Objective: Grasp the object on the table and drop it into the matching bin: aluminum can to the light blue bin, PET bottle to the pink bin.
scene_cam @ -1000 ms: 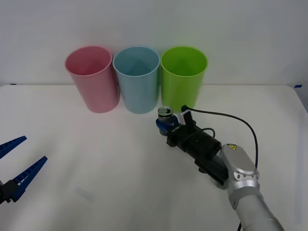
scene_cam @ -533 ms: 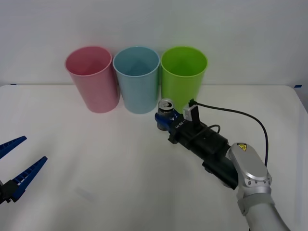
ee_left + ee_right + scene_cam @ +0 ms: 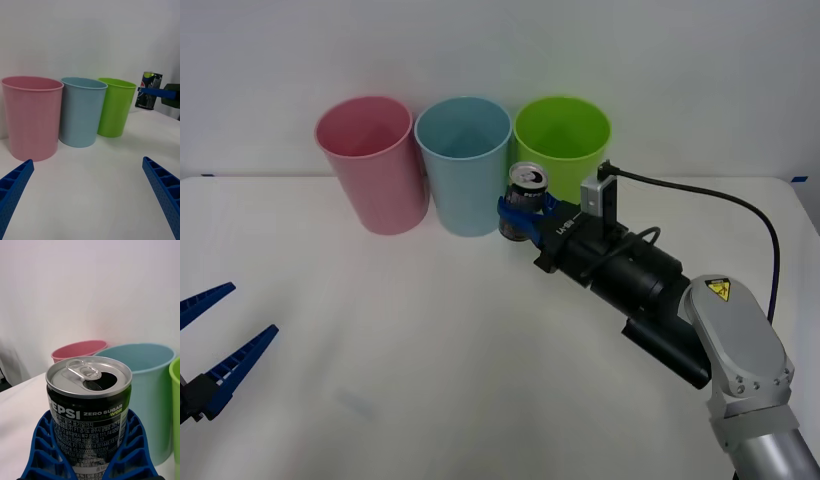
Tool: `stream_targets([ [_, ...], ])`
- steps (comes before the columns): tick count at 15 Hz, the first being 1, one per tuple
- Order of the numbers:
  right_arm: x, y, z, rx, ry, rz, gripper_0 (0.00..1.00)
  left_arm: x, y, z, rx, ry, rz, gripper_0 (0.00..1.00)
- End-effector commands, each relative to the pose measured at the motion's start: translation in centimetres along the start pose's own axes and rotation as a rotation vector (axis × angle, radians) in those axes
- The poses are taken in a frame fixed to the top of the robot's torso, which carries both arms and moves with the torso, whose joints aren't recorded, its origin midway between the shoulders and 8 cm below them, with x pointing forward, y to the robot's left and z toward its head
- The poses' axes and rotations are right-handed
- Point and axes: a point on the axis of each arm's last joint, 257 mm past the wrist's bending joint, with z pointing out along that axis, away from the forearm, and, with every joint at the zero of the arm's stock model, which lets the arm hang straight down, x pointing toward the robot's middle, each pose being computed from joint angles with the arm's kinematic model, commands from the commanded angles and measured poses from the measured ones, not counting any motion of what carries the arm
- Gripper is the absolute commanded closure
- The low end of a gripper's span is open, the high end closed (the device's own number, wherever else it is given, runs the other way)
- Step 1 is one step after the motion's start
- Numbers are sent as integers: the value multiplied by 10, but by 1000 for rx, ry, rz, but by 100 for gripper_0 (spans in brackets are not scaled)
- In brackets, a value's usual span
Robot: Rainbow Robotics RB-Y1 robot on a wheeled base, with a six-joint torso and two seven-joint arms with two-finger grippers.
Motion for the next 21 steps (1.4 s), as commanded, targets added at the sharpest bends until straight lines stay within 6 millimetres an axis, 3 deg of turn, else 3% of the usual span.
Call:
stream_targets([
  [1,-30,2,0,-23,-29,11,100,0,0,0,0,0,0,0],
  [5,-68,-3,14,-38,-58,4,100,0,0,0,0,0,0,0],
  [10,-92,-20,52,-21,-81,13,100,0,0,0,0,0,0,0],
  [17,-99,-51,124,99,-78,0,100,0,0,0,0,0,0,0],
  [21,-85,-66,161,156,-28,4,100,0,0,0,0,0,0,0],
])
